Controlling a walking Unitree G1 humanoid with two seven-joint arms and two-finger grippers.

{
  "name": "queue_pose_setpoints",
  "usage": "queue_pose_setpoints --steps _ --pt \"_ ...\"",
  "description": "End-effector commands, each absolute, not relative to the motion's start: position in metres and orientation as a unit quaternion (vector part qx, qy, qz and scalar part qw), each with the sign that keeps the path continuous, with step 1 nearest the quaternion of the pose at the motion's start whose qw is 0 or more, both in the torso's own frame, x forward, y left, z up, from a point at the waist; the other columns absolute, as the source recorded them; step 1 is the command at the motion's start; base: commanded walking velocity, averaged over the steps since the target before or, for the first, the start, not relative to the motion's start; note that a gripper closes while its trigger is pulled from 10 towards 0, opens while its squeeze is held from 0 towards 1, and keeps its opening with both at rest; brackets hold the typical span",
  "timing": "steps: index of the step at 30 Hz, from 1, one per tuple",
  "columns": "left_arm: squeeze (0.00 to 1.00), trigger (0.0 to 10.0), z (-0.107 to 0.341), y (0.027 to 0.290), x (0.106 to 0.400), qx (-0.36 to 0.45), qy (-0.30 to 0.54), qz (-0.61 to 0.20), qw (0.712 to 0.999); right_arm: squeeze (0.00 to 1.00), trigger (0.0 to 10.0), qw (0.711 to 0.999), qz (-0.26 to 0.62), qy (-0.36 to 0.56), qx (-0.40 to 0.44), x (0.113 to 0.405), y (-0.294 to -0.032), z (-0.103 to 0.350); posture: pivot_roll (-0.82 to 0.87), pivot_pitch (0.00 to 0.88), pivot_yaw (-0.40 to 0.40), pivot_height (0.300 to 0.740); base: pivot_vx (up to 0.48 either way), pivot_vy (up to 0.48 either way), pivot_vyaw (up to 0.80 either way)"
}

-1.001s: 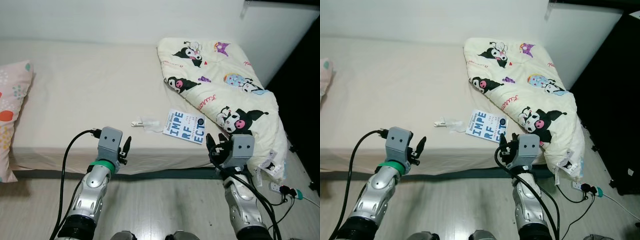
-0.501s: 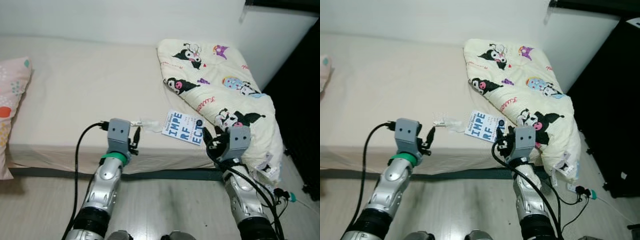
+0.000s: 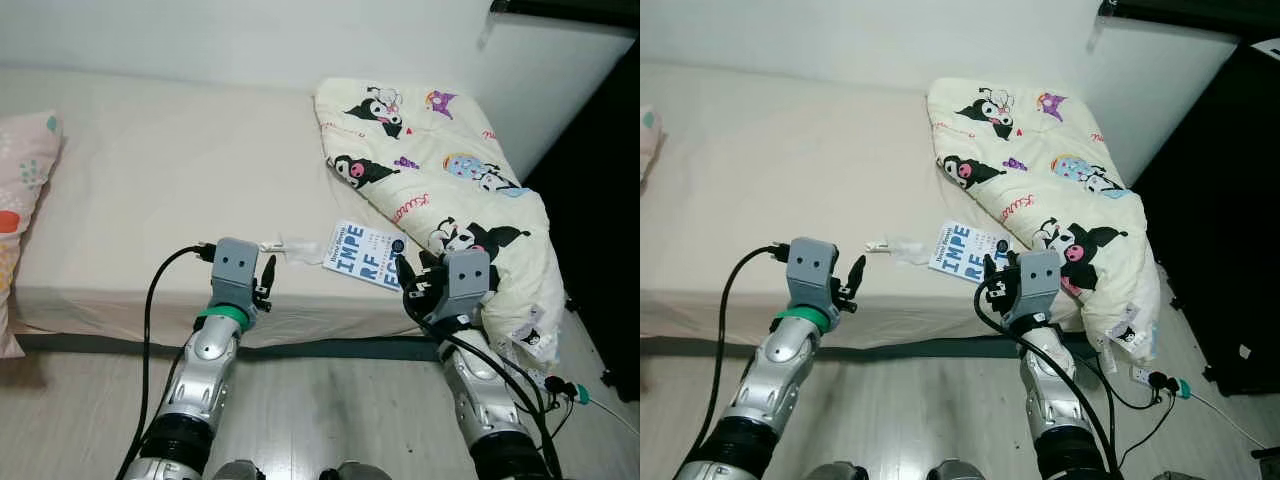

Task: Clean up the room

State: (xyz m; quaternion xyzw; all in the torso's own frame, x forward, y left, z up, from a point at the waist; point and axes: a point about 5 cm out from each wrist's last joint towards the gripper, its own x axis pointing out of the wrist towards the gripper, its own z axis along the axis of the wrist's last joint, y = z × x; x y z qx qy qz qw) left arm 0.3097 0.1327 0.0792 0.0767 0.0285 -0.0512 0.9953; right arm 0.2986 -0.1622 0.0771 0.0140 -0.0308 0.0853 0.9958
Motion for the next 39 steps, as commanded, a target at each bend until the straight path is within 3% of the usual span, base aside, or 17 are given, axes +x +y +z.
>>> queue_pose_setpoints --steps 1,8,17,20,39 --pt "0.0 10.0 0.079 0.145 0.313 0.106 0.025 -0.035 0.993 0.0 10.0 0.997 0.07 -0.016 0.011 0.295 -0.17 0.07 0.0 0.0 -0.027 0.74 0.0 0.0 0.0" --pt "0.0 10.0 0.092 0.176 0.331 0.084 0.036 -0.015 0.996 0.0 10.0 0.998 0.053 -0.024 -0.015 0.296 -0.187 0.076 -0.02 0.0 -0.019 0.74 0.0 0.0 0.0" --pt "0.0 10.0 0.087 0.165 0.326 0.059 0.045 -0.024 0.997 0.0 10.0 0.998 0.025 -0.042 -0.029 0.304 -0.205 0.088 -0.02 0.0 -0.016 0.74 0.0 0.0 0.0" --pt "0.0 10.0 0.087 0.16 0.326 0.06 0.043 -0.031 0.997 0.0 10.0 0.999 0.005 -0.042 0.01 0.305 -0.208 0.088 -0.02 0.0 -0.008 0.74 0.0 0.0 0.0" --pt "0.0 10.0 0.079 0.134 0.316 0.04 0.039 -0.062 0.997 0.0 10.0 0.997 0.073 -0.013 0.027 0.302 -0.174 0.073 0.0 0.0 -0.047 0.74 0.0 0.0 0.0"
